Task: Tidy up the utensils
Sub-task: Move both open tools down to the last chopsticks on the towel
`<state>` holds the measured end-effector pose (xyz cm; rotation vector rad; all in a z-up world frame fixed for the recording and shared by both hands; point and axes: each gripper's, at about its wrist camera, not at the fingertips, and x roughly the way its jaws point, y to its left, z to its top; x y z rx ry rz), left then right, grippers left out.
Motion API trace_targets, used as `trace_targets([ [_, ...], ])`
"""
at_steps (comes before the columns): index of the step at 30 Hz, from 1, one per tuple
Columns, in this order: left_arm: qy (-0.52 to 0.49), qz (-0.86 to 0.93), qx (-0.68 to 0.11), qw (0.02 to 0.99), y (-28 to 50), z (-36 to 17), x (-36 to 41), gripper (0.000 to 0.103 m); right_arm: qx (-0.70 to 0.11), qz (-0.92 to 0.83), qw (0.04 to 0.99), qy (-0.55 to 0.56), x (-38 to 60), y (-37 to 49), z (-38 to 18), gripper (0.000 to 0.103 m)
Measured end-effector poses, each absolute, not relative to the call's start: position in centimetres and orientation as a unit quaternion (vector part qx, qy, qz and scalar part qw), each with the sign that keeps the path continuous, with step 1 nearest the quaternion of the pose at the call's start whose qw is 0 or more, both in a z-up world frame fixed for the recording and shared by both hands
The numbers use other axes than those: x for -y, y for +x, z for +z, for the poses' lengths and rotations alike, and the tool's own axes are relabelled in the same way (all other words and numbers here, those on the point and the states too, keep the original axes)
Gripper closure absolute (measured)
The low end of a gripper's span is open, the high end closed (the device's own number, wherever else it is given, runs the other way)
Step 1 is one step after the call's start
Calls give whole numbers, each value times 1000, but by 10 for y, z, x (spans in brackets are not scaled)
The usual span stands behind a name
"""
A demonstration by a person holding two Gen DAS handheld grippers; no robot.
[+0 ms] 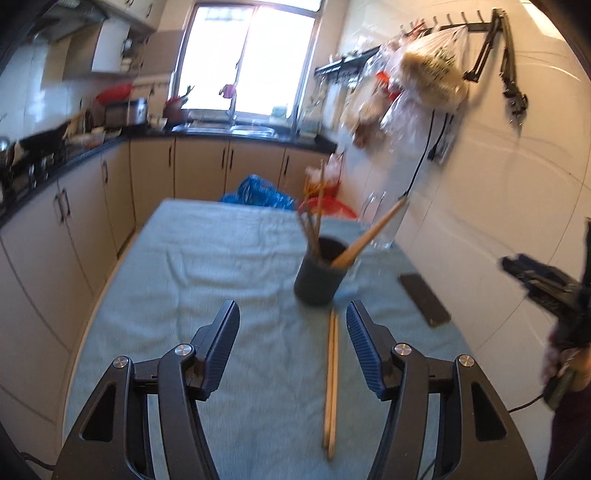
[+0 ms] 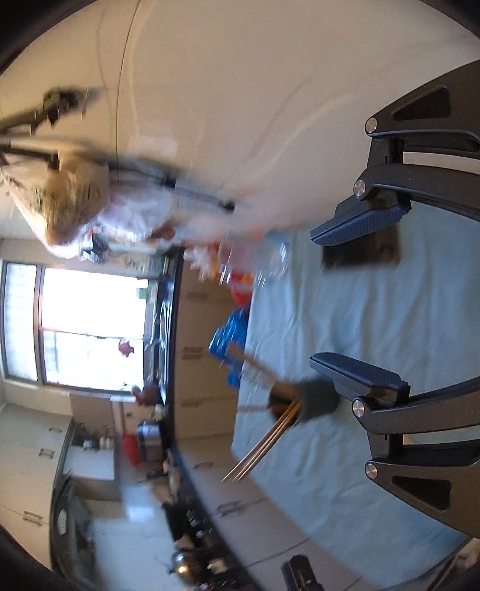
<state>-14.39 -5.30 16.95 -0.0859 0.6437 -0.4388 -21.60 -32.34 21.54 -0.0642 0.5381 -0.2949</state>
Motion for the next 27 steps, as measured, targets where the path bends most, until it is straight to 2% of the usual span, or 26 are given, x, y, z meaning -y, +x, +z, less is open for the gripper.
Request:
trace_targets([
  [2, -40, -210, -324, 922, -151, 154, 50, 44, -261, -169, 950, -34, 335, -236, 213, 30],
  [6, -24, -204, -360, 910, -154, 122, 60, 44, -252, -257, 930, -68, 350, -270, 199, 28],
  [9, -17, -218, -402, 889, -147, 96, 76, 44, -250, -243, 937, -5, 356, -279, 183, 26],
  [14, 80, -229, -417, 876, -137, 68, 118, 60, -296, -145, 939, 97, 343, -252, 136, 26],
  [16, 94, -236, -432, 865, -130, 60, 129, 74, -308, -111, 937, 123, 337, -240, 117, 26],
  [23, 74, -243, -472, 844, -101, 35, 153, 75, -351, -12, 911, 217, 332, -191, 62, 27],
  [27, 69, -247, -491, 833, -93, 23, 163, 80, -359, 1, 900, 246, 347, -176, 48, 27],
])
